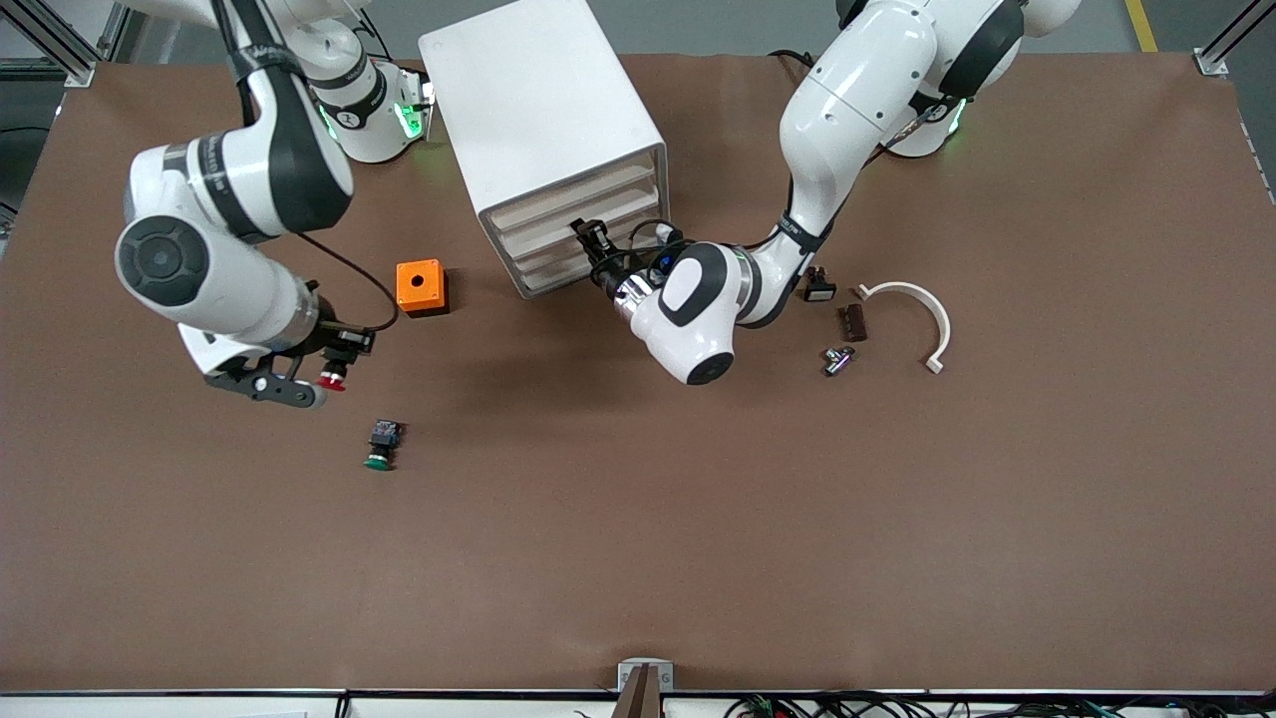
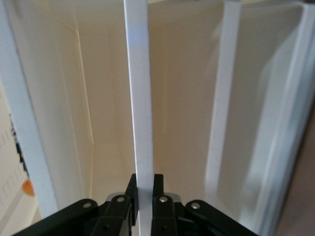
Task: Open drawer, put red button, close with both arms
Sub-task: 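Pull the cabinet drawer open with the left gripper while the right gripper lifts the button, then lower the red button into the drawer with the right gripper while the left gripper withdraws, then open the right gripper and raise it out of the drawer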
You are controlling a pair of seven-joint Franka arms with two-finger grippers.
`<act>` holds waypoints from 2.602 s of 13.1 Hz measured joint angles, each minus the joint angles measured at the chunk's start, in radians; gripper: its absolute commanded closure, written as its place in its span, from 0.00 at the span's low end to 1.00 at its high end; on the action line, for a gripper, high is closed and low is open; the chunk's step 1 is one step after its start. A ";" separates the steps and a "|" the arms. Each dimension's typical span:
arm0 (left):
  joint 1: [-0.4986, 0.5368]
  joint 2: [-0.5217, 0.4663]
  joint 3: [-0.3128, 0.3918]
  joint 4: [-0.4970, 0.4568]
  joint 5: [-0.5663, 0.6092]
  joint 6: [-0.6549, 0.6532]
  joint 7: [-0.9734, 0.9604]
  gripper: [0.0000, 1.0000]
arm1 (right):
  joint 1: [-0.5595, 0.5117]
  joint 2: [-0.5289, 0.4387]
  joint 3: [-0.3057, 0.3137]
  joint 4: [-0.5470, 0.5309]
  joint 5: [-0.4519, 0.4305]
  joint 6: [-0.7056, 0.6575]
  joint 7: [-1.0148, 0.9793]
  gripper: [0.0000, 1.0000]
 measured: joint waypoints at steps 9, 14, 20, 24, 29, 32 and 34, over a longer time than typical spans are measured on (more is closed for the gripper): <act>0.190 -0.003 0.032 0.054 -0.001 0.007 0.014 0.41 | 0.335 0.021 0.006 0.109 0.006 -0.021 0.720 0.86; 0.212 -0.003 0.034 0.085 -0.001 0.015 0.035 0.00 | 0.426 0.078 0.006 0.124 0.125 0.069 0.933 0.90; 0.280 -0.025 0.092 0.144 0.061 0.011 0.142 0.00 | 0.512 0.150 0.006 0.102 0.171 0.195 1.129 0.91; 0.350 -0.080 0.133 0.160 0.275 0.004 0.415 0.00 | 0.516 0.167 -0.003 0.018 0.212 0.293 1.162 0.91; 0.412 -0.193 0.153 0.167 0.617 -0.003 0.884 0.00 | 0.499 0.169 -0.011 -0.030 0.225 0.309 1.162 0.85; 0.412 -0.245 0.161 0.166 0.763 -0.005 1.139 0.00 | 0.500 0.176 -0.010 -0.036 0.226 0.316 1.162 0.70; 0.409 -0.268 0.161 0.166 0.811 -0.005 1.270 0.00 | 0.500 0.178 -0.010 -0.036 0.226 0.316 1.162 0.26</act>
